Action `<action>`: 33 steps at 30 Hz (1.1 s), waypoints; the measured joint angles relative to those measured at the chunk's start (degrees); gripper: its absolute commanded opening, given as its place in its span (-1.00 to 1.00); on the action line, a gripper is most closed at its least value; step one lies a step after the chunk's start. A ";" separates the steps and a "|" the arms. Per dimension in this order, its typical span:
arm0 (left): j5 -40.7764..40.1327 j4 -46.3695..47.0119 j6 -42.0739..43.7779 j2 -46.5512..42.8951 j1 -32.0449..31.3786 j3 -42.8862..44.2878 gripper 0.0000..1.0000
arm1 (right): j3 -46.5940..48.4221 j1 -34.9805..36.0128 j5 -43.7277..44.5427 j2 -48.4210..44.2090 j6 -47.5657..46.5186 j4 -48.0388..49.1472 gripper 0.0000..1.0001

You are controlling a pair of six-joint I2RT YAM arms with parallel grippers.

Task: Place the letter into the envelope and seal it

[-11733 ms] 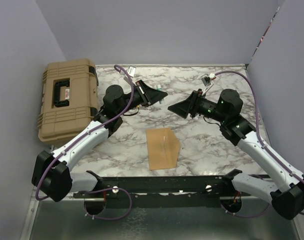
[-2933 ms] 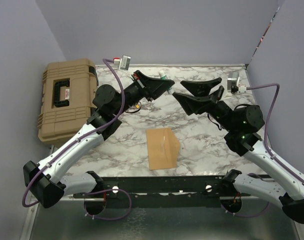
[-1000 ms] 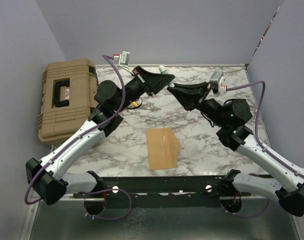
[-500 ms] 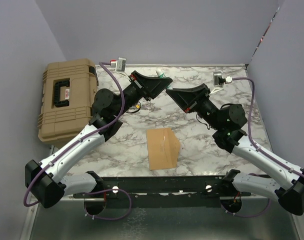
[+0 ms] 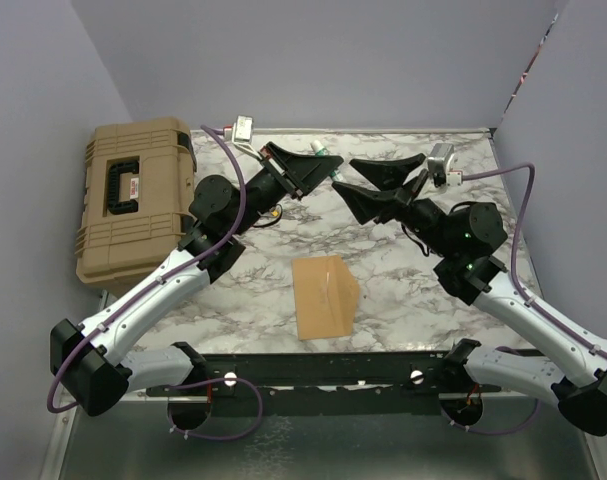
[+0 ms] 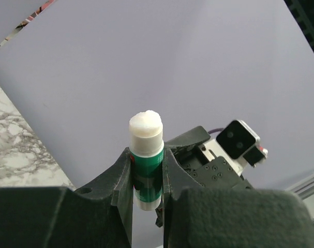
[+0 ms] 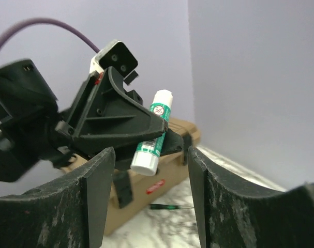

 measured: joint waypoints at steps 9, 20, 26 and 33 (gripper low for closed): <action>-3.76 -0.66 -7.63 0.31 0.00 0.02 -1.00 | 0.00 0.00 0.00 -0.17 -19.04 -0.74 0.20; -4.72 -0.68 -11.43 0.33 0.00 0.02 -1.00 | 0.02 0.00 -0.79 0.33 -24.30 1.31 0.20; -5.27 -0.59 -11.78 0.35 0.13 0.02 -1.00 | 0.35 -0.02 -1.92 1.88 -24.09 2.73 0.20; -5.62 0.04 -12.09 0.70 0.17 0.02 -1.00 | 1.95 -0.02 -2.78 4.68 -23.12 4.31 -0.07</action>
